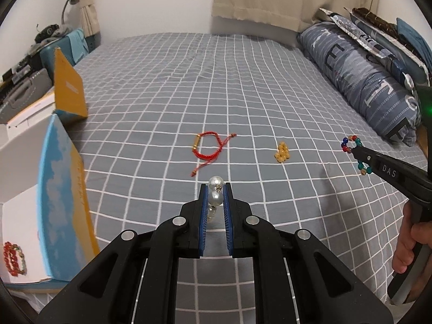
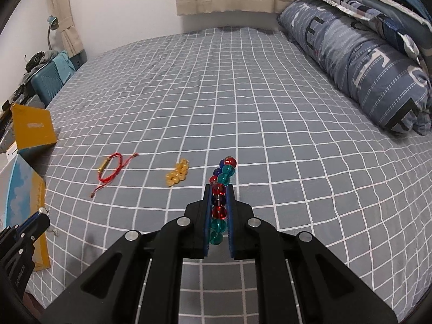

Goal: Organize jewelry
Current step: 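Carry both held items over the open white box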

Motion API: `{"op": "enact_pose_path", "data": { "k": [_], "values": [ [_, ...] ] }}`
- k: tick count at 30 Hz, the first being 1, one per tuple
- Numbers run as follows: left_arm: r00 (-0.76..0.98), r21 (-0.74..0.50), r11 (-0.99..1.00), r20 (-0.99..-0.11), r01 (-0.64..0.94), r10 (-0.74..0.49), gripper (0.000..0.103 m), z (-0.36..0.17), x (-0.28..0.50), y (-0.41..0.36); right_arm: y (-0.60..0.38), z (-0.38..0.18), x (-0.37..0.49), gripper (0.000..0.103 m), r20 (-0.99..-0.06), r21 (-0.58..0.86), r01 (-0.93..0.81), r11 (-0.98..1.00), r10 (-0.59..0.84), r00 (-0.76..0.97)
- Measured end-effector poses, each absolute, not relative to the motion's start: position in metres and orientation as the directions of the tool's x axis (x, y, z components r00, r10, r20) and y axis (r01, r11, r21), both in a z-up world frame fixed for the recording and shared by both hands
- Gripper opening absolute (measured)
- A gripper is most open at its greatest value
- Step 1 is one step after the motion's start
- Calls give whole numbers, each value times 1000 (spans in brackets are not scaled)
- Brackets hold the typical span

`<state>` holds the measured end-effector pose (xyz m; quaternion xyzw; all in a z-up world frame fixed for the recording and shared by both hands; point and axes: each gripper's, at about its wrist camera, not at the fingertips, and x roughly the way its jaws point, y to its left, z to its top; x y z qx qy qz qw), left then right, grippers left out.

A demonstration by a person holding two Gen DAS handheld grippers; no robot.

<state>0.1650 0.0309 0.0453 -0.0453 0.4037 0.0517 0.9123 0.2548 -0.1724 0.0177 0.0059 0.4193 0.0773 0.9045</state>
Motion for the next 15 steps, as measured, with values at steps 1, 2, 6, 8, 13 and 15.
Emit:
{"op": "enact_pose_path", "data": {
  "k": [1,2,6,8,13,15],
  "values": [
    [671,-43,990,-739,-135,59,11,48,163,33,-171,20,253,9,-757,73,-137,988,145,637],
    [674,-45,990,-736,-137,60,11,50,161,35,-169,23,251,9,-756,71,-139,988,144,638],
    [676,-40,987,-733,-154,76,11,59,153,46,-160,36,241,9,-746,69,-150,986,151,649],
    [679,-36,985,-729,-168,89,11,63,148,53,-154,42,236,9,-740,67,-158,985,155,655],
    [679,-28,977,-723,-211,126,11,75,136,75,-136,53,225,9,-729,54,-188,981,167,664],
    [680,-23,973,-719,-229,143,11,81,129,87,-125,58,219,9,-722,50,-204,978,177,669]
  ]
}}
